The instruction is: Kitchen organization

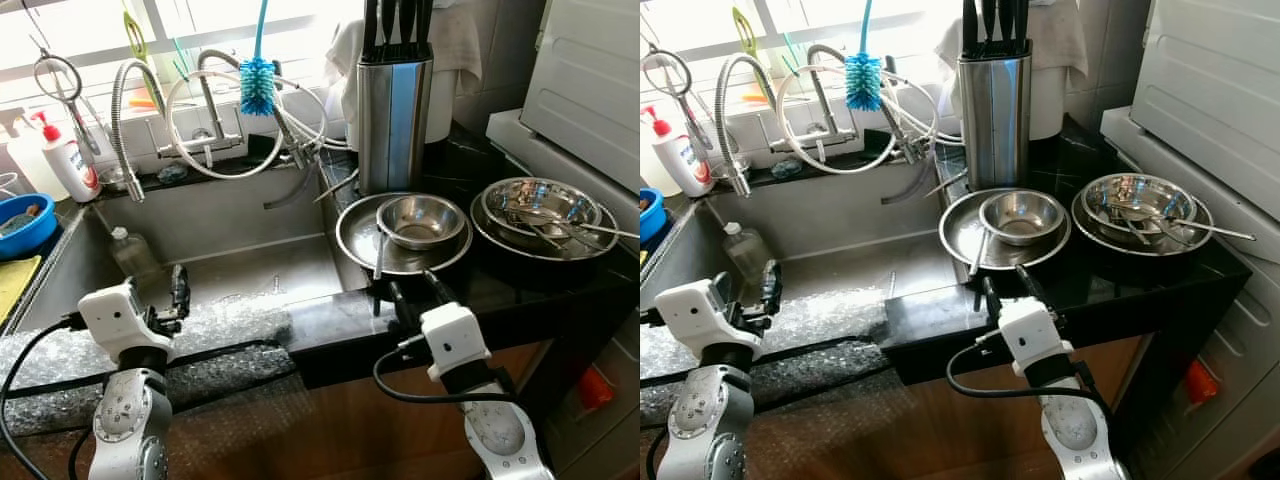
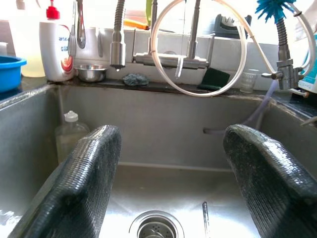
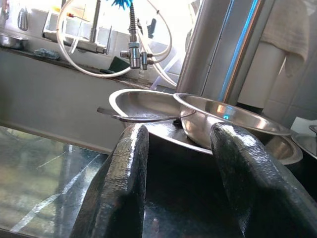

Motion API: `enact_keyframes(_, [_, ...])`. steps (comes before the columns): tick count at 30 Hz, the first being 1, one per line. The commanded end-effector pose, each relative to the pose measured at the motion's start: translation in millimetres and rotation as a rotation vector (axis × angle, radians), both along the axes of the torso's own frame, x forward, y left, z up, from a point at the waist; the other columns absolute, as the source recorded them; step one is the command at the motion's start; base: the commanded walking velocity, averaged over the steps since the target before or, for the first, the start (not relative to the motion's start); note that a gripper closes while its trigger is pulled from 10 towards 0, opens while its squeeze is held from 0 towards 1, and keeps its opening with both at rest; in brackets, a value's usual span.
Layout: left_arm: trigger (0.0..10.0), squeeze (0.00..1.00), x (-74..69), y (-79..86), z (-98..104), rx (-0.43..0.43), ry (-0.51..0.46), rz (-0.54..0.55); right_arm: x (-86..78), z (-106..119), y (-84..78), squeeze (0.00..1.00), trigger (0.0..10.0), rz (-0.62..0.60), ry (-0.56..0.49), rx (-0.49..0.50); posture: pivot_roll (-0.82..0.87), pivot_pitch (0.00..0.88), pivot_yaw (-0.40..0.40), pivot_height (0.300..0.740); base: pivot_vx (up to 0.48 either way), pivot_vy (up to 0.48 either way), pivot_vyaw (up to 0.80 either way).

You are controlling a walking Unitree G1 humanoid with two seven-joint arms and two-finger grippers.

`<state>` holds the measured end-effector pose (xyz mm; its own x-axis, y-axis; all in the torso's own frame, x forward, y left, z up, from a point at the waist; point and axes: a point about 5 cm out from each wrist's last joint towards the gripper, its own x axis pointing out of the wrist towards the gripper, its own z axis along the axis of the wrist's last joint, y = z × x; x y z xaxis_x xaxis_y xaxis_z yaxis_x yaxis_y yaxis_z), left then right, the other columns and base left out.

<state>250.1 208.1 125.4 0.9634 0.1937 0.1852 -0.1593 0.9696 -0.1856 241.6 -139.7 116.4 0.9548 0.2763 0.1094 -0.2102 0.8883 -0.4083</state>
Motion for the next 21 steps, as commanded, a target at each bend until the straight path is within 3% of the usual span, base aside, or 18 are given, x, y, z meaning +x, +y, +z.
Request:
enact_keyframes(1, [10.0,0.0,1.8,1.6,0,0.006,0.002,0.014,-0.8,6,1.3,0.0,10.0,0.014,-0.016,-0.001,-0.13,0.0,0.115,0.74,0.0,0.0,0.0])
enact_keyframes(9, [10.0,0.0,3.7,-3.4,-3,-0.015,-0.008,0.021,-1.0,10,-3.0,0.0,10.0,0.033,-0.019,-0.026,-0.14,0.0,0.085,0.74,0.0,0.0,0.0])
enact_keyframes(21, [10.0,0.0,2.1,-7.2,-4,-0.03,-0.023,0.025,0.4,18,4.0,0.0,10.0,0.071,-0.039,-0.031,-0.14,0.0,0.074,0.74,0.0,0.0,0.0])
